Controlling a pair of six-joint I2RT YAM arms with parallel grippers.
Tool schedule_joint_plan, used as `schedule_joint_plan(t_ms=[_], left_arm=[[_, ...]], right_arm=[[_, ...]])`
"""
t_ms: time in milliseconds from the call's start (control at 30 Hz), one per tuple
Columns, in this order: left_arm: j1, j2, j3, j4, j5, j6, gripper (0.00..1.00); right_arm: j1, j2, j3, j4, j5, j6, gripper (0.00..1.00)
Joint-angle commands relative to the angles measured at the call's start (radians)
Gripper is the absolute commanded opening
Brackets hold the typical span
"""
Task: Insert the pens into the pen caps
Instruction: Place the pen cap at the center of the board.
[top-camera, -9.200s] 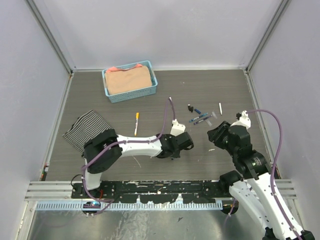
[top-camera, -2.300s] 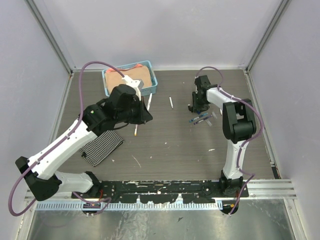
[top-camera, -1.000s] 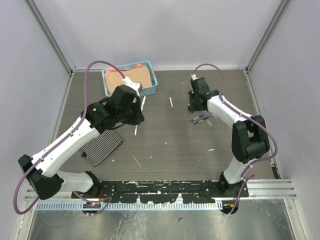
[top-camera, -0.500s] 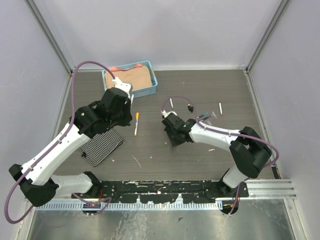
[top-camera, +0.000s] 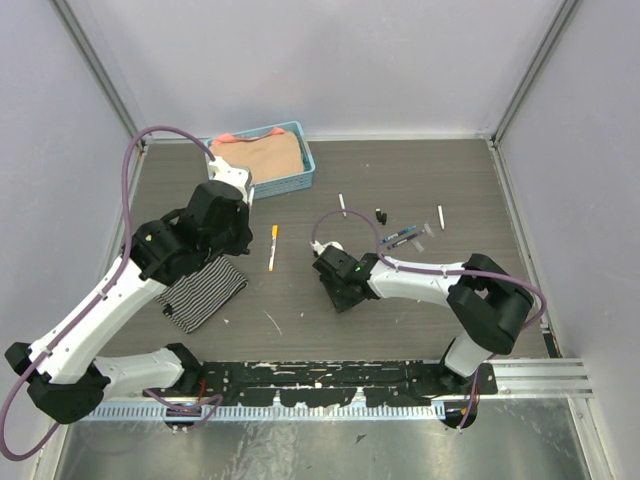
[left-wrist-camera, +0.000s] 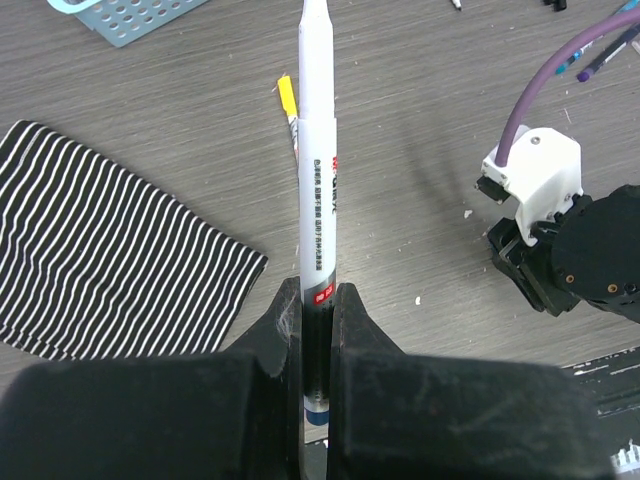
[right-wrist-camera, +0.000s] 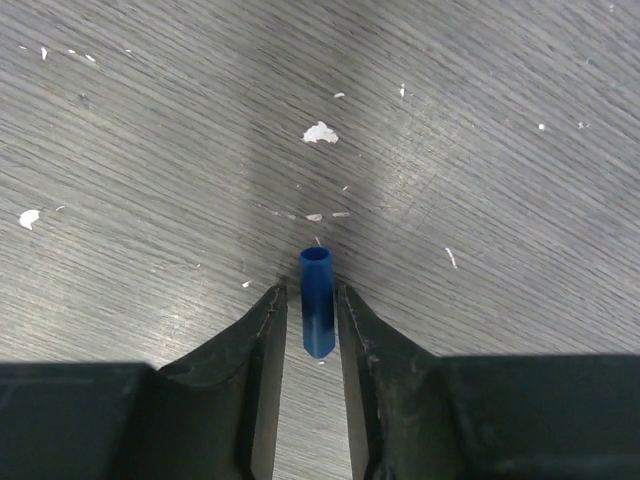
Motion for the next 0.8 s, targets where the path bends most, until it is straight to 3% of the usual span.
schedule_joint_plan(t_ms=[0, 100, 200, 767], left_arm=[[0.003, -0.008, -0.018, -0.008, -0.012, 0.002, 0.0], [0.004, -0.007, -0.018, -0.007, -0.01, 0.001, 0.0], [0.004, -0.007, -0.02, -0.002, -0.007, 0.001, 0.0], [0.004, 0.023, -0.02, 0.015, 0.022, -0.003, 0.0]], right_arm=[[0.015, 0.006, 0.019, 0.023, 0.022, 0.022, 0.37], [0.017, 0.001, 0.015, 0.011, 0.038, 0.034, 0.46], [0.017, -0.007, 0.005, -0.005, 0.044, 0.05, 0.49], [0.007, -0.058, -0.049, -0.068, 0.157, 0.151, 0.48]])
